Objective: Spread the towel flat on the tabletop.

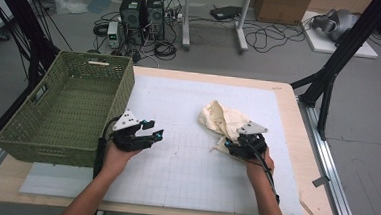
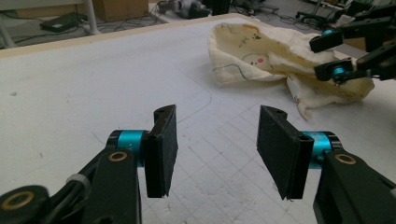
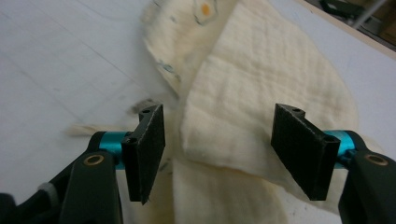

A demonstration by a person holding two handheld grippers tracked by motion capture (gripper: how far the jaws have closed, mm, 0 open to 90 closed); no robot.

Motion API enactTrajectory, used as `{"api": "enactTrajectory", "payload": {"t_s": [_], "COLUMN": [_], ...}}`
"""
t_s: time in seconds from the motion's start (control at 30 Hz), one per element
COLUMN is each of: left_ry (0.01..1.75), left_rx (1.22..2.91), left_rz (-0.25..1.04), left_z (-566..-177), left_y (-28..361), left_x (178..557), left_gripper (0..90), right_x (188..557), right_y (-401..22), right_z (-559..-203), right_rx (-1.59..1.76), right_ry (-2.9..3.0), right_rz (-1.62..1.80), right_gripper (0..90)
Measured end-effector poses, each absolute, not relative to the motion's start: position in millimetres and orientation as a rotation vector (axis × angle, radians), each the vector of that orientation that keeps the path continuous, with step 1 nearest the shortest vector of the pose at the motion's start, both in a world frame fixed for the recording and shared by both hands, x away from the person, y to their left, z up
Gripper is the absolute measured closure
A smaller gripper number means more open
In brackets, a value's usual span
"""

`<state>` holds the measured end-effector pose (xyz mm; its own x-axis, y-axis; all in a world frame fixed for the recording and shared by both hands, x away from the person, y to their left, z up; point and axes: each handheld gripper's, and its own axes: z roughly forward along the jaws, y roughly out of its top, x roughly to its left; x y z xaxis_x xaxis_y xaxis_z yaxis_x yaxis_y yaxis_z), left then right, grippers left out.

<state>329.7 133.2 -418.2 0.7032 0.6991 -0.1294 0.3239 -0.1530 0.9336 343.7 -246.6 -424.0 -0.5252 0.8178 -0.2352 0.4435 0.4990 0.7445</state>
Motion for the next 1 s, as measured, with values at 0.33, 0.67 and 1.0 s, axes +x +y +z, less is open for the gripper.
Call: {"api": "enactTrajectory", "payload": {"t_s": [0.33,0.67,1.0], "left_ry": [0.822,0.824,0.822], "left_rx": [1.749,1.746,1.745], "left_rz": [0.405,0.410,0.416], "left_z": [-418.4,-418.1,-417.4], "left_y": [134.2,133.9,134.4], "left_x": [330.1,329.8,329.3], "left_gripper": [48.0,48.2,48.4], "right_x": [357.1,336.9,339.3], "right_y": [-254.1,-217.5,-203.7], "right_z": [-439.1,-434.6,-399.3], "right_rx": [1.194,1.086,1.043], "right_ry": [2.203,2.355,2.334], "right_rz": [0.849,1.136,1.343], "right_gripper": [77.2,79.6,78.6]}}
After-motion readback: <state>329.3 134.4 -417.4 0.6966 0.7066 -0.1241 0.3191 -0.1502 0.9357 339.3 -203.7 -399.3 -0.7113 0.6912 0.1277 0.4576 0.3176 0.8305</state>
